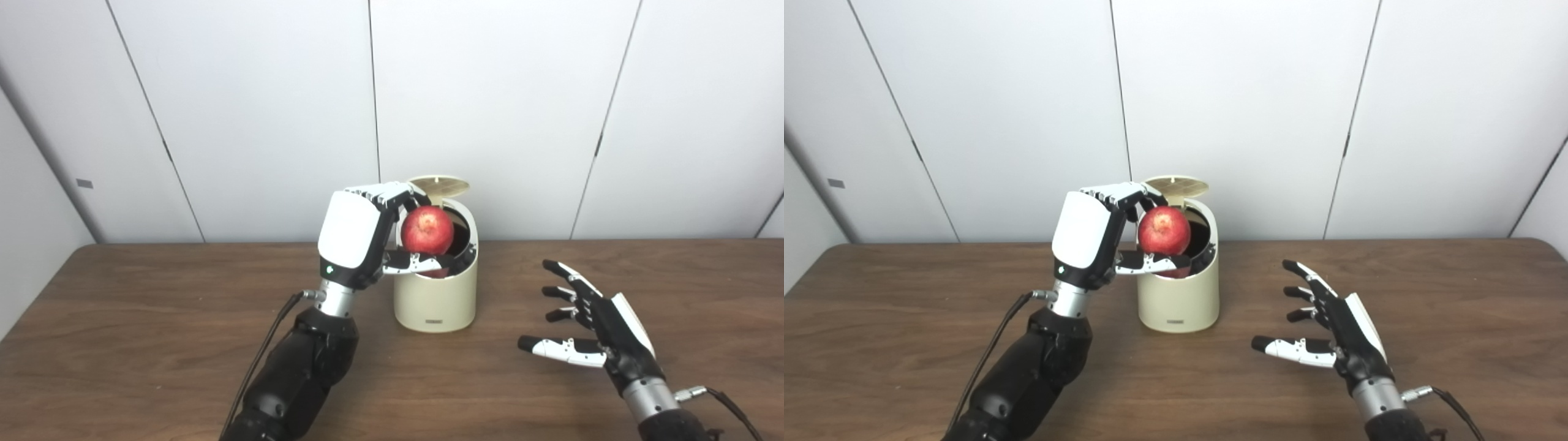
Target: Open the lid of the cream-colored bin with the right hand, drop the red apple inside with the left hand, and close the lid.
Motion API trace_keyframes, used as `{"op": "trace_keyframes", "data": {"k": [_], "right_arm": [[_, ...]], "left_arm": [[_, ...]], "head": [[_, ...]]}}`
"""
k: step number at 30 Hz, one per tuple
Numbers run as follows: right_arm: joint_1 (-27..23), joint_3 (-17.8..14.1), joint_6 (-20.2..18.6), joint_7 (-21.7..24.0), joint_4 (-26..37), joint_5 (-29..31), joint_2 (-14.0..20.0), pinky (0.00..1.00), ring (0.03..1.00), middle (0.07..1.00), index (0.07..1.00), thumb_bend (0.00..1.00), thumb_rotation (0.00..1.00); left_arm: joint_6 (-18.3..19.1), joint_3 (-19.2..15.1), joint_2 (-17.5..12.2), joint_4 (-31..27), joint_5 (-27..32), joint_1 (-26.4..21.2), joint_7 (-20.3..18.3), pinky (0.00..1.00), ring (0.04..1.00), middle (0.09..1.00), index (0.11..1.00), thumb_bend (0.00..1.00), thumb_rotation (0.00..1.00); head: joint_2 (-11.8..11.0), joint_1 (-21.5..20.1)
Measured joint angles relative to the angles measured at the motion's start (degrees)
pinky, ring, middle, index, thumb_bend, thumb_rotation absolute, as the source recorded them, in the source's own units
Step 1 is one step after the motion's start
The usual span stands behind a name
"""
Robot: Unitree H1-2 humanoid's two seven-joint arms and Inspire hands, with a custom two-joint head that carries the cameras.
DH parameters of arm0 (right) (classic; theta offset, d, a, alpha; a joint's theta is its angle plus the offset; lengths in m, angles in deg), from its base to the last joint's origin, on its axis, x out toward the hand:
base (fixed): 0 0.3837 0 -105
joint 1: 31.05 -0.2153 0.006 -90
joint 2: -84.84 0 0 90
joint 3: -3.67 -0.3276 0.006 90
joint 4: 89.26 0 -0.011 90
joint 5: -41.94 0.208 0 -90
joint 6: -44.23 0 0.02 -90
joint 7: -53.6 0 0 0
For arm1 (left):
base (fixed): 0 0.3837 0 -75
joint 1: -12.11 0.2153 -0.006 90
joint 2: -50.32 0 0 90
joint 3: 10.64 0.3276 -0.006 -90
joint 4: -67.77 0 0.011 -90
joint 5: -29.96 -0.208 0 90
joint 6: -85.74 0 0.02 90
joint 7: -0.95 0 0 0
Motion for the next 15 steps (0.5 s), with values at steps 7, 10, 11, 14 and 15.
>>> {"op": "trace_keyframes", "data": {"k": [7,10,11,14,15], "right_arm": [[0.1,0.02,-0.01,-0.04,0.2,-0.23,-0.01,0.64,0.82,0.932,0.878,0.75,0.25],[0.12,0.1,-0.03,-0.04,0.39,-0.39,-0.02,0.63,0.82,0.934,0.879,0.75,0.25],[0.12,0.1,-0.03,-0.04,0.52,-0.4,-0.03,0.63,0.82,0.934,0.878,0.75,0.25],[0.12,0.09,-0.03,-0.08,0.56,-0.6,-0.02,0.62,0.813,0.931,0.877,0.74,0.25],[0.12,0.1,-0.03,-0.08,0.56,-0.66,-0.03,0.62,0.817,0.932,0.876,0.75,0.25]], "left_arm": [[0.24,0.14,1.2,4.05,1.01,-1.23,2.54,0.25,0.309,0.402,0.502,0.52,0.0],[0.73,0.26,1.98,6.28,1.72,-1.83,3.57,0.23,0.284,0.441,0.49,0.53,0.0],[0.84,0.35,2.13,6.62,1.89,-1.91,3.64,0.22,0.281,0.456,0.486,0.53,0.0],[0.95,0.46,2.38,7.66,2.38,-2.27,3.94,0.2,0.269,0.47,0.482,0.53,0.0],[1.03,0.5,2.39,7.81,2.61,-2.32,3.95,0.2,0.271,0.432,0.493,0.52,0.0]], "head": [[0.0,-0.53],[0.0,-0.53],[0.0,-0.53],[0.0,-0.62],[0.0,-0.62]]}}
